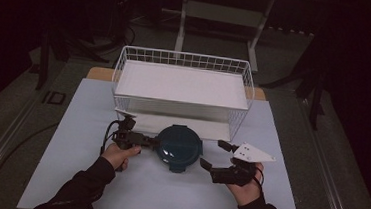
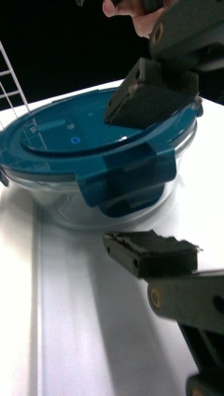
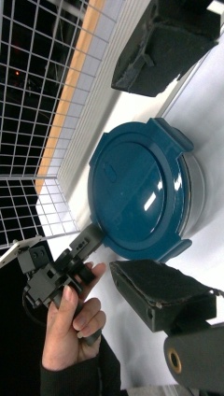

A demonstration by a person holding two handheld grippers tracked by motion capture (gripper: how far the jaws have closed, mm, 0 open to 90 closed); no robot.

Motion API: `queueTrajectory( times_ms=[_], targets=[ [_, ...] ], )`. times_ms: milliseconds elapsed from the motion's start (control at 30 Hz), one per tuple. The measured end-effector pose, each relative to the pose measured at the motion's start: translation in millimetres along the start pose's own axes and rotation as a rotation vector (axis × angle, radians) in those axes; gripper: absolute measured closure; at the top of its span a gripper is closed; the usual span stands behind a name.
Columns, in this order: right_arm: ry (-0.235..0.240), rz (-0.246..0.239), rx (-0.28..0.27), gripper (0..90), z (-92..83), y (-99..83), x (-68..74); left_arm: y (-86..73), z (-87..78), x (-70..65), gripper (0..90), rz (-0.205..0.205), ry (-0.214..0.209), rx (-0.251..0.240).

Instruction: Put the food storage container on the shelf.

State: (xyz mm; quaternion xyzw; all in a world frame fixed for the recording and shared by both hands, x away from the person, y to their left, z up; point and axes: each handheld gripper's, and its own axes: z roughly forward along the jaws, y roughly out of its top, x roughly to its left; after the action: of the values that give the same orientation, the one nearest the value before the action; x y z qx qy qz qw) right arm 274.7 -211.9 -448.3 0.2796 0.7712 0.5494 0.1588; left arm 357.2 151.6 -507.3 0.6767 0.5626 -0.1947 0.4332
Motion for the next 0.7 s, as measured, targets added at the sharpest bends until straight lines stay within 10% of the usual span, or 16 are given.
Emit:
queueTrajectory(
  times_ms=[200, 700],
  targets=[
    [0.008, 0.009, 0.014, 13.2, 0.9, -1.1, -3.1, 2.0, 0.3, 6.1, 48.4, -0.067, -0.087, 0.01],
    [0.01, 0.022, 0.033, 13.8, 3.3, -3.6, -5.4, 0.4, 11.1, 17.9, 50.0, -0.113, -0.136, 0.058]
  ],
)
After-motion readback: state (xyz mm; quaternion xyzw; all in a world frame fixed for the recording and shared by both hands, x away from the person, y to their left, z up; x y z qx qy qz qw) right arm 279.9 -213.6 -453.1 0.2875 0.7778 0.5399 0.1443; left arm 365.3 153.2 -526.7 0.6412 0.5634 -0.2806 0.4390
